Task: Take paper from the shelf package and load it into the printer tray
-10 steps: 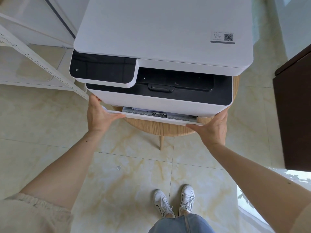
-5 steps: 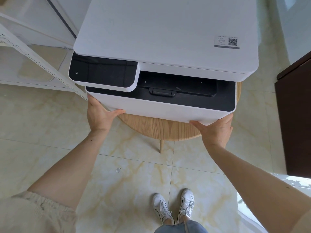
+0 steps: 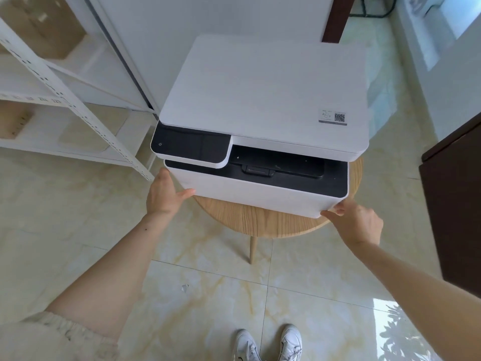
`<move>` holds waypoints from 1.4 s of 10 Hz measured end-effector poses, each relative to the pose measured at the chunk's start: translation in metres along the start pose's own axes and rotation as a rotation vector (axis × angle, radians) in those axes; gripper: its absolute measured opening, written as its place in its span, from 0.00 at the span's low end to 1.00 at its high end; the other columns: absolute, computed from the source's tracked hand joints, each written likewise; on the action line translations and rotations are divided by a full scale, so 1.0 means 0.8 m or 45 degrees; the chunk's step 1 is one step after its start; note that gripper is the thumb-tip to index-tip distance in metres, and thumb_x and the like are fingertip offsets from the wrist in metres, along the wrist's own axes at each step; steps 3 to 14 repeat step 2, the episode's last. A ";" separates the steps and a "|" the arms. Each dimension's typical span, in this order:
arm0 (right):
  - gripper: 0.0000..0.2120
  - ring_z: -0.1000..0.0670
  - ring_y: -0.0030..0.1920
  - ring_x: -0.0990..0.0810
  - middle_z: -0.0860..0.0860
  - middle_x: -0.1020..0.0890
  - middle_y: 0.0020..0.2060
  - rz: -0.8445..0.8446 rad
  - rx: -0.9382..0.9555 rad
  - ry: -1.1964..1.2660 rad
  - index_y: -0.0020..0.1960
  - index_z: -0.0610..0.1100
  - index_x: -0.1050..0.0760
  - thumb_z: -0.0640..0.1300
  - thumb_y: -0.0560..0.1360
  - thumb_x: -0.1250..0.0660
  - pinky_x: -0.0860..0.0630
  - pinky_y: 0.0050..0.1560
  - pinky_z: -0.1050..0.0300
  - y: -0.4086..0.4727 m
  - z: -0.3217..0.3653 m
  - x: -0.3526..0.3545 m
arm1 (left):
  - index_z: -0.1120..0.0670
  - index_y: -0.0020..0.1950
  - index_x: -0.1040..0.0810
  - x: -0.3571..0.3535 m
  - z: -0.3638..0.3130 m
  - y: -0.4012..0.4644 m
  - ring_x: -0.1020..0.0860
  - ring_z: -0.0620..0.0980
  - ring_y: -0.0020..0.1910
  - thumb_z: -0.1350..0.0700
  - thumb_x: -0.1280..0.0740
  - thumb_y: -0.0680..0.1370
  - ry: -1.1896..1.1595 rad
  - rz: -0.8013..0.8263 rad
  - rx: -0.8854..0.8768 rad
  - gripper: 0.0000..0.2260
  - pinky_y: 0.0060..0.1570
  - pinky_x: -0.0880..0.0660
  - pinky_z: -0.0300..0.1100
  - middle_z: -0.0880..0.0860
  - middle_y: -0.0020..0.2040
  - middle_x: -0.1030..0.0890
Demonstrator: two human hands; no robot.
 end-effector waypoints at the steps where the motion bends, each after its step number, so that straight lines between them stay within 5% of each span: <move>1: 0.12 0.41 0.47 0.17 0.51 0.13 0.44 0.023 0.069 -0.014 0.50 0.47 0.20 0.53 0.70 0.27 0.26 0.43 0.53 -0.001 0.009 0.032 | 0.59 0.60 0.32 0.026 -0.002 -0.006 0.24 0.61 0.59 0.45 0.23 0.66 0.042 0.076 0.049 0.32 0.50 0.24 0.55 0.58 0.59 0.22; 2: 0.11 0.44 0.49 0.17 0.55 0.13 0.45 0.029 0.140 -0.056 0.52 0.50 0.20 0.51 0.71 0.28 0.26 0.43 0.55 -0.003 0.016 0.069 | 0.56 0.66 0.33 0.054 -0.001 -0.008 0.25 0.59 0.61 0.41 0.25 0.66 0.056 0.126 0.060 0.35 0.52 0.24 0.55 0.57 0.61 0.23; 14: 0.11 0.44 0.49 0.17 0.55 0.13 0.45 0.029 0.140 -0.056 0.52 0.50 0.20 0.51 0.71 0.28 0.26 0.43 0.55 -0.003 0.016 0.069 | 0.56 0.66 0.33 0.054 -0.001 -0.008 0.25 0.59 0.61 0.41 0.25 0.66 0.056 0.126 0.060 0.35 0.52 0.24 0.55 0.57 0.61 0.23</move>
Point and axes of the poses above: each hand's wrist, its own y-axis towards the middle knuckle, its own x-axis out of the back of the hand, z = x × y, the point moved 7 cm from there along y, towards the middle knuckle
